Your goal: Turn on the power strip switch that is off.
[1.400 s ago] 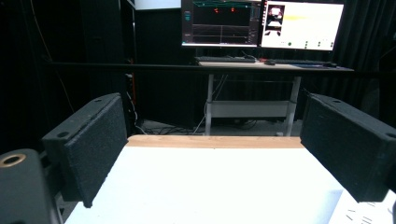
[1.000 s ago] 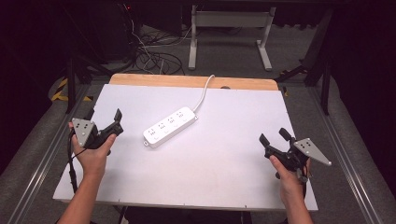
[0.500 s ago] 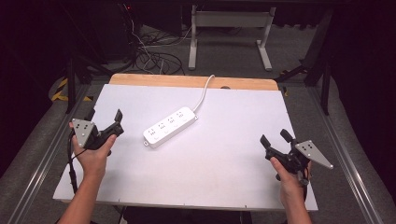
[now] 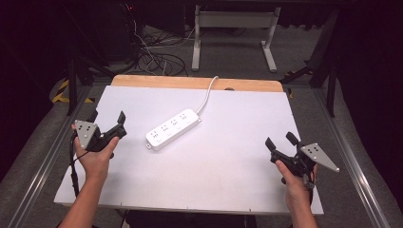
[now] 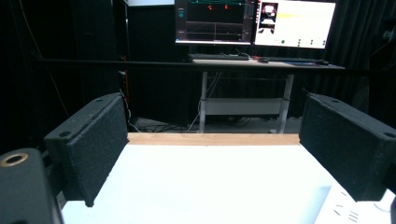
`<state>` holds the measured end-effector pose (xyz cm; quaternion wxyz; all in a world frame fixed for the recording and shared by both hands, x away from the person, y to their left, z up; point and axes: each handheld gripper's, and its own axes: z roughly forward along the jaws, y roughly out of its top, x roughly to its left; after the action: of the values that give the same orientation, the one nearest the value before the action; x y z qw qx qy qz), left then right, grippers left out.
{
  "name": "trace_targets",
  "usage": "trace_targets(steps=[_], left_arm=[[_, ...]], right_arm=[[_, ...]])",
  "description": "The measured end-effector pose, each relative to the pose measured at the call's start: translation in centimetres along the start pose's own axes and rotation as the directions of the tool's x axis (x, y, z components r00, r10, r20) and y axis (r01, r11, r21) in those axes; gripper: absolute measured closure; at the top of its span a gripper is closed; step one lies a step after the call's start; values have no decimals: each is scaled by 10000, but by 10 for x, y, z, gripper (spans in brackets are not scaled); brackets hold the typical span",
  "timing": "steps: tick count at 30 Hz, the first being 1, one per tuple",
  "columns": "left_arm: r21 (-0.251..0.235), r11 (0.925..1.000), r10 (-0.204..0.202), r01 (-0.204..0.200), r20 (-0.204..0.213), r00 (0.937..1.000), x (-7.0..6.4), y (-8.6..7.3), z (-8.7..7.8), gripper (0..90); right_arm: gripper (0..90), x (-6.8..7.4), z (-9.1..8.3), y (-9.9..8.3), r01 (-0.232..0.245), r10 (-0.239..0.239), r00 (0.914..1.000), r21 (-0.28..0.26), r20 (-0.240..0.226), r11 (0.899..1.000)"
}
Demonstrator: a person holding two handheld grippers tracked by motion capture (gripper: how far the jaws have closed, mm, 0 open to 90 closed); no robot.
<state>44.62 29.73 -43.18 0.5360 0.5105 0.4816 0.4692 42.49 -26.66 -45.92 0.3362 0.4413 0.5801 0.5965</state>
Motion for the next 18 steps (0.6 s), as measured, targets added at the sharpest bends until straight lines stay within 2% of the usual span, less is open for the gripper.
trace_targets(steps=[18], left_arm=[[64, 10000, -3, 3, -25, 10000, 1, -1, 1, 86]], right_arm=[[44, 0, 2, -1, -72, 72, 10000, -16, -28, 10000]])
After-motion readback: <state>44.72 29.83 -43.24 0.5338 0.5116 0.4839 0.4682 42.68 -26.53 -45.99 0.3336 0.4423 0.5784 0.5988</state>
